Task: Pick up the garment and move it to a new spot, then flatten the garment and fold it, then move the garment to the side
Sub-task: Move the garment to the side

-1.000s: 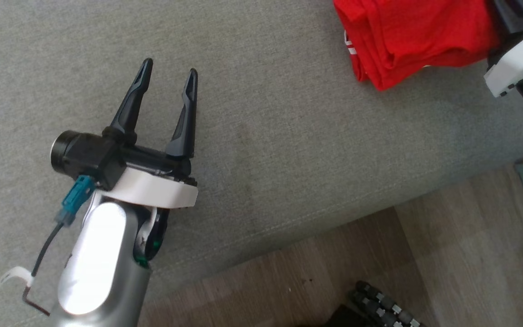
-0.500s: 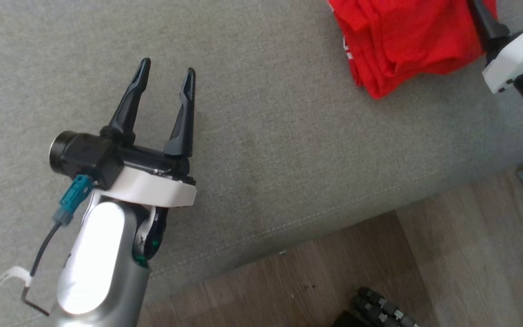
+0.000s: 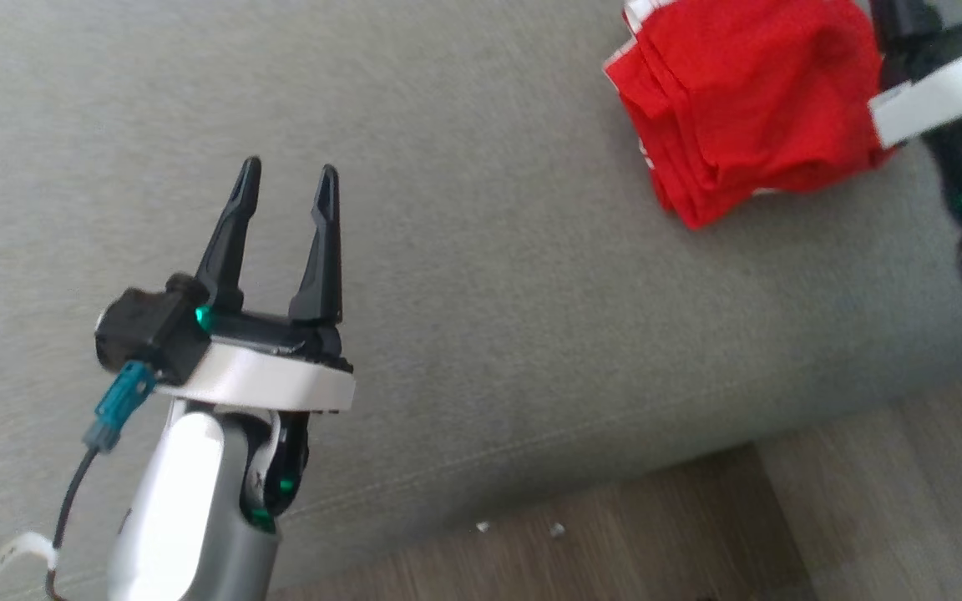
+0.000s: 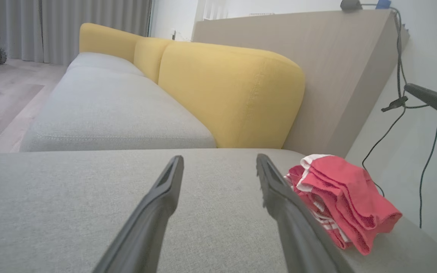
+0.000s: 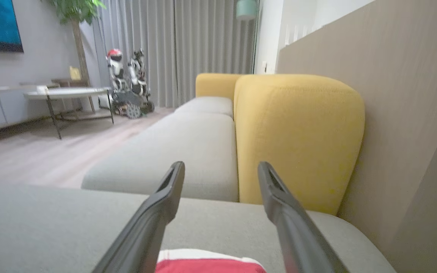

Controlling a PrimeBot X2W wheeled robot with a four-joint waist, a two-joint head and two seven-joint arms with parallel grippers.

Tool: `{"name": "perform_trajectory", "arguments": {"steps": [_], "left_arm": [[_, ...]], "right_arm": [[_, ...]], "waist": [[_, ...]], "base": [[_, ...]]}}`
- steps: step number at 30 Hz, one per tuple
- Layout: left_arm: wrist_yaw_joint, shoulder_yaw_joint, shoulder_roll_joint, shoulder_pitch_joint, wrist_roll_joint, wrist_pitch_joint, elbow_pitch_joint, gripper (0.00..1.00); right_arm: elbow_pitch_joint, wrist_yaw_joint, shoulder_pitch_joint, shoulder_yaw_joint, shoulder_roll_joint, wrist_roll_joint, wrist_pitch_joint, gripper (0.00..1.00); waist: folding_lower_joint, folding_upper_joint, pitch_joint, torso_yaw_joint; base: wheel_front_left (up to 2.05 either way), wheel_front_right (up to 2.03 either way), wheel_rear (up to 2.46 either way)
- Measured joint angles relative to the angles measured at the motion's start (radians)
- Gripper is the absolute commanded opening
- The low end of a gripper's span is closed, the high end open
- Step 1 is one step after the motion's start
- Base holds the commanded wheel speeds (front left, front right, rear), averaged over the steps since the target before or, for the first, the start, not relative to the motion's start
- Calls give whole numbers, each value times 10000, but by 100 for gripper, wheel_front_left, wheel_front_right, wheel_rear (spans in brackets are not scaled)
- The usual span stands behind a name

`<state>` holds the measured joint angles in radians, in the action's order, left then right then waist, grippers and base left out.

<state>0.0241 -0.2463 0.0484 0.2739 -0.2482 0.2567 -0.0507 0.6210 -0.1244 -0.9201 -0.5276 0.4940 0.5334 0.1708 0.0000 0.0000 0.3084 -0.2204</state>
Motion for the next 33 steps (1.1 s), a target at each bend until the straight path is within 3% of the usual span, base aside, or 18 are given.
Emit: {"name": "perform_trajectory", "arguments": {"steps": [6,16,23,33], "left_arm": [[-422,-111,-6,-479,-441,0,226,100],[-1237,-380,-2,-2113,-522,0,433,100],[-1685,-194,2,-2881,-249,0,617,100],[-1822,-157,12,-3343,4,0,731,100]], "right_arm": [[-966,0,1497,1078,-915,-213,351,100],[-2738,0,5303,3664,-2963,-2491,652,100],[-3534,0,6918,4034,-3879,-3634,648,100],[-3919,0,8161,4075,-4297,-4050,648,100]], "waist": [[0,0,-702,522],[-1,0,-2089,1658],[-1,0,-2698,2112],[-1,1,-3213,2529]], "base": [[0,0,0],[0,0,0],[0,0,0],[0,0,0]]}}
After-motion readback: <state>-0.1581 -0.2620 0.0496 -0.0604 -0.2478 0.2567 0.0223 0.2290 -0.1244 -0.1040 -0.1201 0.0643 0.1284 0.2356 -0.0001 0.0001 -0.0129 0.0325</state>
